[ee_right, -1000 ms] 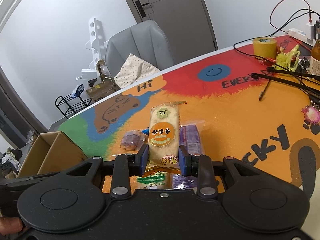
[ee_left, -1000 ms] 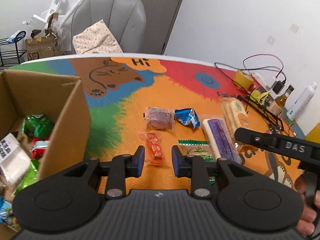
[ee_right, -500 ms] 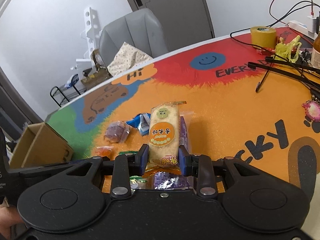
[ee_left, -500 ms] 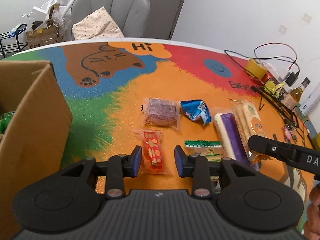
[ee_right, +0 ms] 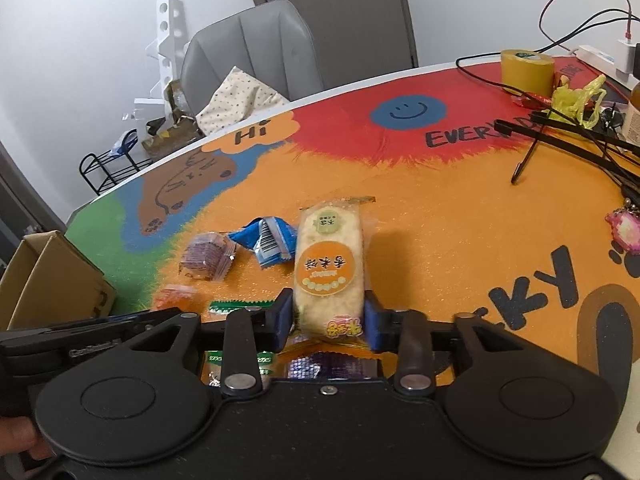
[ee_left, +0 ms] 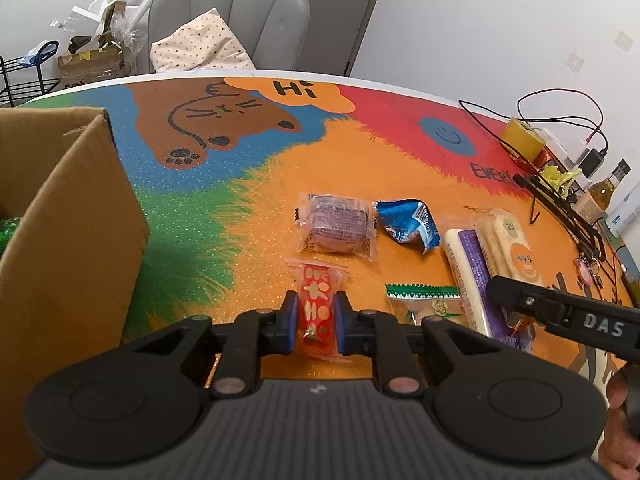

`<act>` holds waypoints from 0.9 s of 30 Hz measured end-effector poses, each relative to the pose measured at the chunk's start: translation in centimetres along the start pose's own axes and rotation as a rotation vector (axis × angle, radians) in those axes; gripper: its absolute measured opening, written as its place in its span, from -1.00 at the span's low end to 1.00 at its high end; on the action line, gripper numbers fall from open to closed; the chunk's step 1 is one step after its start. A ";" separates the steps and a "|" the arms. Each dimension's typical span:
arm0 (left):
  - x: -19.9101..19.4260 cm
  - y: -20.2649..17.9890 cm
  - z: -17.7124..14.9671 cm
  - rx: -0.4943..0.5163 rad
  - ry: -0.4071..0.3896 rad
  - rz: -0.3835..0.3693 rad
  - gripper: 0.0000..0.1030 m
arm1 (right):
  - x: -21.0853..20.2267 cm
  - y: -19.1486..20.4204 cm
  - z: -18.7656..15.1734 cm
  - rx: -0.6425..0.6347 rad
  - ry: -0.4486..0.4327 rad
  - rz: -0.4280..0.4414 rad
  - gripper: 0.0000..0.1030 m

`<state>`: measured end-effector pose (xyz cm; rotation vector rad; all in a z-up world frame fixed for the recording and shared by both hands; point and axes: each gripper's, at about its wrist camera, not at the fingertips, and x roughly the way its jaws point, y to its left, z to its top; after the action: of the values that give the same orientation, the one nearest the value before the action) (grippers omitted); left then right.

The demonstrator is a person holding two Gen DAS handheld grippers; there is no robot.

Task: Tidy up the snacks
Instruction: 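Lift both snacks and carry them over the cardboard box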

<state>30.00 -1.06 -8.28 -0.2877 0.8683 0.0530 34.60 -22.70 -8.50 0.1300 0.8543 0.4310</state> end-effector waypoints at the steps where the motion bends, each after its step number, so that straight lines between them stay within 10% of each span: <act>1: -0.2 0.0 0.0 0.001 -0.004 -0.003 -0.67 | -0.2 0.0 0.0 0.003 -0.006 0.001 -0.38; 27: -11.3 1.6 -0.5 0.018 -0.196 0.002 -0.68 | -6.2 6.8 -0.1 -0.056 -0.124 0.186 -0.38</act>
<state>22.04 1.14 -0.39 -0.2599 0.6744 0.0744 28.80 -19.16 -2.34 0.1839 0.7102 0.6146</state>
